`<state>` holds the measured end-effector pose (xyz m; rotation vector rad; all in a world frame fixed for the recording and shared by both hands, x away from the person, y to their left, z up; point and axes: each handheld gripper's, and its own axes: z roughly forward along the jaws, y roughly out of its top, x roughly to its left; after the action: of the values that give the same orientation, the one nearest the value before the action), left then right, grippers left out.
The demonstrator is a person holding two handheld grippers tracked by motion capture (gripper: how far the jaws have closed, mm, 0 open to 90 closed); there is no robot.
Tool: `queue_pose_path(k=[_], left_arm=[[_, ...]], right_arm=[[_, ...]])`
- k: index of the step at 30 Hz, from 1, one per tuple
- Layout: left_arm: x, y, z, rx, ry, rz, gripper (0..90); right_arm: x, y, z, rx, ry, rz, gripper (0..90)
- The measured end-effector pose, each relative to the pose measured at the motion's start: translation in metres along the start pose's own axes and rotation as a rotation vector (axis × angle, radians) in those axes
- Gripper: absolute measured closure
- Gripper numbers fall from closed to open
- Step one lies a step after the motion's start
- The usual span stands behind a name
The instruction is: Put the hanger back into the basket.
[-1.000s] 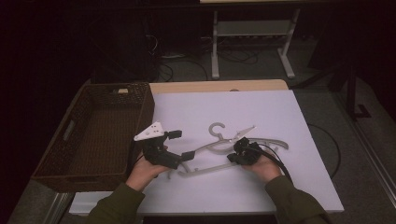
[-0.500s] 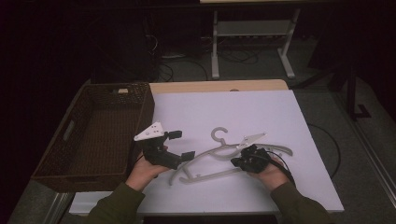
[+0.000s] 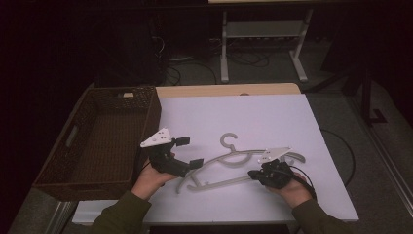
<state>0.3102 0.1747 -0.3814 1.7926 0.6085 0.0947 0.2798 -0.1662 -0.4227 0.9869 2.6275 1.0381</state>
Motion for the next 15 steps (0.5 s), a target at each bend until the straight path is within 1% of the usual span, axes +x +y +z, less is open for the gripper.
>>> queue_pose_path(k=[1, 2, 3, 9, 10, 15], left_arm=[[0.0, 0.0, 0.0, 0.0, 0.0, -0.001, 0.0], [0.0, 0.0, 0.0, -0.001, 0.0, -0.001, 0.0], [0.0, 0.0, 0.0, -0.001, 0.001, -0.002, 0.0], [0.0, 0.0, 0.0, 0.006, -0.001, 0.001, 0.0], [0.0, 0.0, 0.0, 0.005, -0.002, -0.001, 0.0], [0.0, -0.001, 0.0, 0.007, 0.0, -0.001, 0.0]], right_arm=[[0.0, 0.0, 0.001, 0.004, -0.004, -0.009, 89.2], [0.001, 0.001, 0.001, 0.0, -0.003, 0.0, 89.2], [0.001, 0.001, 0.002, 0.001, -0.004, -0.008, 89.2], [0.001, 0.002, 0.007, 0.017, -0.022, -0.013, 89.2], [0.001, 0.002, 0.008, 0.02, -0.027, -0.02, 89.2], [0.002, 0.001, 0.011, 0.033, -0.03, -0.023, 89.2]])
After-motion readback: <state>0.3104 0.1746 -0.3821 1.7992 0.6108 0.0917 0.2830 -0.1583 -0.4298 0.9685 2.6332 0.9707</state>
